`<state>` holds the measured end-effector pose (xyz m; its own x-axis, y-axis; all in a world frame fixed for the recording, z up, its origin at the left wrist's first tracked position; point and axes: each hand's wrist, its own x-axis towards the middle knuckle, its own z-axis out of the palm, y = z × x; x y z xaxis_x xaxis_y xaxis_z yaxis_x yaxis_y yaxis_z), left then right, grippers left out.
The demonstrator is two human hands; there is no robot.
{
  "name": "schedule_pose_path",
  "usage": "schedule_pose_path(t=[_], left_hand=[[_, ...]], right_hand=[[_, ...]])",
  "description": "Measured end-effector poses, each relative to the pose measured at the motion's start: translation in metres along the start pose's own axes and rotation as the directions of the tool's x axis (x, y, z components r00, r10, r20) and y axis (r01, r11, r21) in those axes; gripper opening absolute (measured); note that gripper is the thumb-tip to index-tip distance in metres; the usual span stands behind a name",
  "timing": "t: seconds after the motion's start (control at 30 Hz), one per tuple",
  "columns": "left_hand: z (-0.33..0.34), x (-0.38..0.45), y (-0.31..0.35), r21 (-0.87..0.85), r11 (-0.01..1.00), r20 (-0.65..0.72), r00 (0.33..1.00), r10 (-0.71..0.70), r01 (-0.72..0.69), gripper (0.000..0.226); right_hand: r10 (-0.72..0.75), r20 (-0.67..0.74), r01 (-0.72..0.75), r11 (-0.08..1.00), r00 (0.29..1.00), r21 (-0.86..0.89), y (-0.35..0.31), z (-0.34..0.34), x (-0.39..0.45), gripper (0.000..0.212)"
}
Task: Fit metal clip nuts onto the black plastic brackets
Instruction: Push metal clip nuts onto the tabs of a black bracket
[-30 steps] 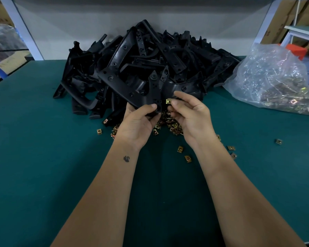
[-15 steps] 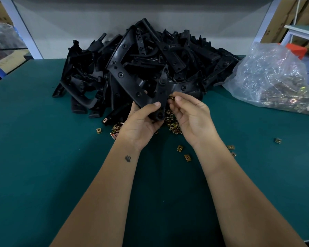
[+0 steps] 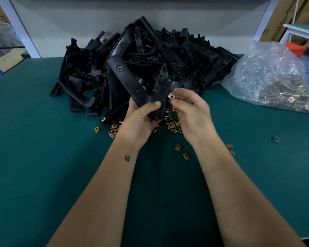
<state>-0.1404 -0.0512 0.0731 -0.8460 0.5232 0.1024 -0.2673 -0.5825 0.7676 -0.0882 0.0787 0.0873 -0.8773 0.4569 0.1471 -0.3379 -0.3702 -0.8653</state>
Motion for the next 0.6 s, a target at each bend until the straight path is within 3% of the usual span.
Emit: schedule_pose_path(t=[0.27,0.6], left_hand=[[0.0018,-0.0010,0.0001,0.082,0.997,0.004,1.000,-0.005,0.005,0.057],[0.0013,-0.0034,-0.0001,0.136,0.990,0.023,0.999,-0.037,0.033,0.054]], right_hand=[[0.012,0.007,-0.012,0.997,1.000,0.071,-0.0015,-0.0002,0.0012,0.030],[0.043,0.039,-0.048,0.987,0.998,0.154,-0.0046,0.0006,0.0003,0.029]])
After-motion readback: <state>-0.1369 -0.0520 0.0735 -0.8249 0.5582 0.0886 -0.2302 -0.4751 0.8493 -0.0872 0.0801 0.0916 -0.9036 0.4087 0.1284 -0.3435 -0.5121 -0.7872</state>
